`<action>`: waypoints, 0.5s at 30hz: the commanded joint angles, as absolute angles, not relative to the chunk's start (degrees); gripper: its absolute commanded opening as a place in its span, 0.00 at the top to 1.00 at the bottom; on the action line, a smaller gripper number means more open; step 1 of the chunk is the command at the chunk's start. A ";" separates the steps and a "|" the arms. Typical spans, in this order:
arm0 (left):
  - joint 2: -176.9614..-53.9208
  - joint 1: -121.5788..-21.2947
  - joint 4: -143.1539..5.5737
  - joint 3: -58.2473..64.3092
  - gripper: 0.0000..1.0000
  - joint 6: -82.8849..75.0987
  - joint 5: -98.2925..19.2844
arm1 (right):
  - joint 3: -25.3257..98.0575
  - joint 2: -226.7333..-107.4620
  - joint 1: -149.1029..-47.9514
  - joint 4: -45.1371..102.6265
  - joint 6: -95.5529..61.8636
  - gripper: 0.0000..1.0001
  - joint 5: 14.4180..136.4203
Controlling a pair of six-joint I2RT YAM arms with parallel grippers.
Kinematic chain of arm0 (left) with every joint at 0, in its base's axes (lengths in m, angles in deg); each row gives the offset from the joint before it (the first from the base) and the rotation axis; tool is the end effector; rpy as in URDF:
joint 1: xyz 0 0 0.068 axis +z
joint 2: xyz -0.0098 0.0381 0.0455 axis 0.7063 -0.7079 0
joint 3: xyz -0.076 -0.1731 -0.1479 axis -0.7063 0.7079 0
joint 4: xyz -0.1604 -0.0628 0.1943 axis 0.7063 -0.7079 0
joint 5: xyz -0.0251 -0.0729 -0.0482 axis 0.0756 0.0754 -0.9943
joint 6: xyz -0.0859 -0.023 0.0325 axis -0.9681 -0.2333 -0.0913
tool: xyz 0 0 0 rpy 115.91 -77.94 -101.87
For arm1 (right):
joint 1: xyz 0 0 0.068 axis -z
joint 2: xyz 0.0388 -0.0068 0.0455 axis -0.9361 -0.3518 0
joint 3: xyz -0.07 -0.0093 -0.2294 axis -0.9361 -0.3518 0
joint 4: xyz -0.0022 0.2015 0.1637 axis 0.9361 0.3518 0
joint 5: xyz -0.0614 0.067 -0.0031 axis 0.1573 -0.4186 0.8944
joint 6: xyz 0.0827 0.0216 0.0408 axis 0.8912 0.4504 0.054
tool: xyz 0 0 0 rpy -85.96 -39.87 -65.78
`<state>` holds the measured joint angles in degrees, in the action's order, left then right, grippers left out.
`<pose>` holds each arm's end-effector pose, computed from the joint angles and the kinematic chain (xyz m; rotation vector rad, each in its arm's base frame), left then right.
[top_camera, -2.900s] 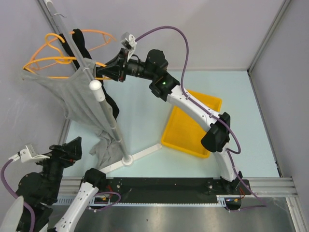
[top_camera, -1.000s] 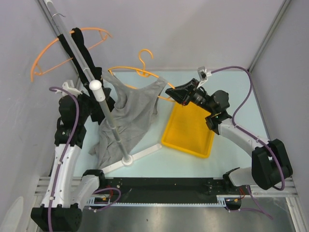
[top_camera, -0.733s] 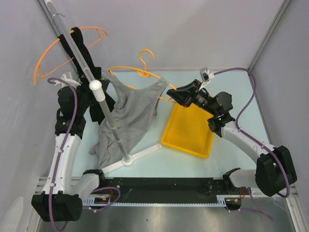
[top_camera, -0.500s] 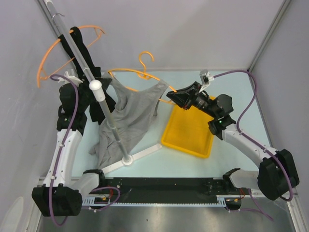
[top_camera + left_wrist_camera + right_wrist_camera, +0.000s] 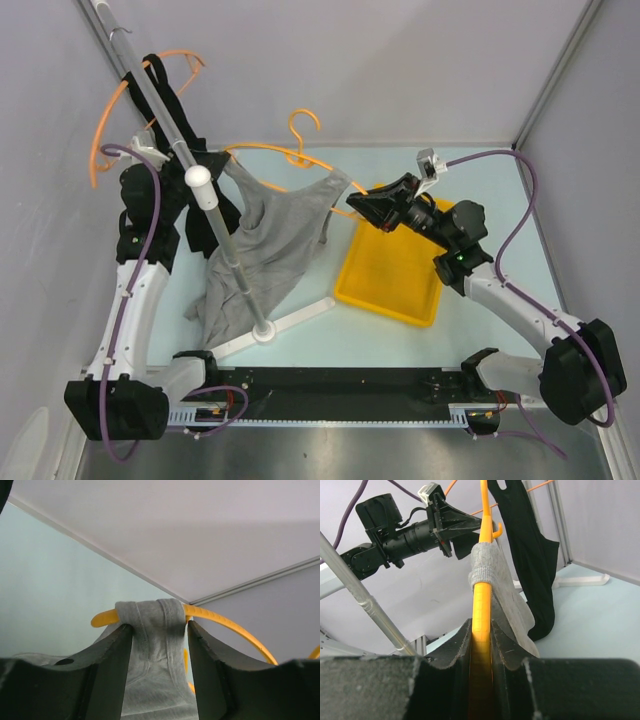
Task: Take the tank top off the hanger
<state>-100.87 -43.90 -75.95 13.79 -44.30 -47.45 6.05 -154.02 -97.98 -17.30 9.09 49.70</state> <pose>0.3065 -0.0183 0.3645 -0.5625 1.6324 -0.9008 0.2544 0.1923 0.3447 -0.5078 1.2462 1.2574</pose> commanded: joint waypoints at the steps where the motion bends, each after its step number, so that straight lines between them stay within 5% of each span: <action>1: -101.47 -44.50 -75.20 11.13 0.49 -43.12 -46.19 | 7.23 -151.85 -99.37 -21.34 7.63 1.00 51.68; 4: -101.38 -44.50 -75.46 10.78 0.64 -41.97 -45.22 | 7.31 -151.06 -99.81 -20.72 6.93 1.00 52.12; 6: -100.86 -44.41 -75.73 10.69 0.82 -41.45 -44.95 | 7.49 -150.36 -99.90 -19.50 6.23 1.00 53.35; 15: -97.96 -44.41 -78.19 10.78 0.99 -38.28 -39.96 | 5.65 -144.38 -98.85 -13.42 2.80 1.00 56.70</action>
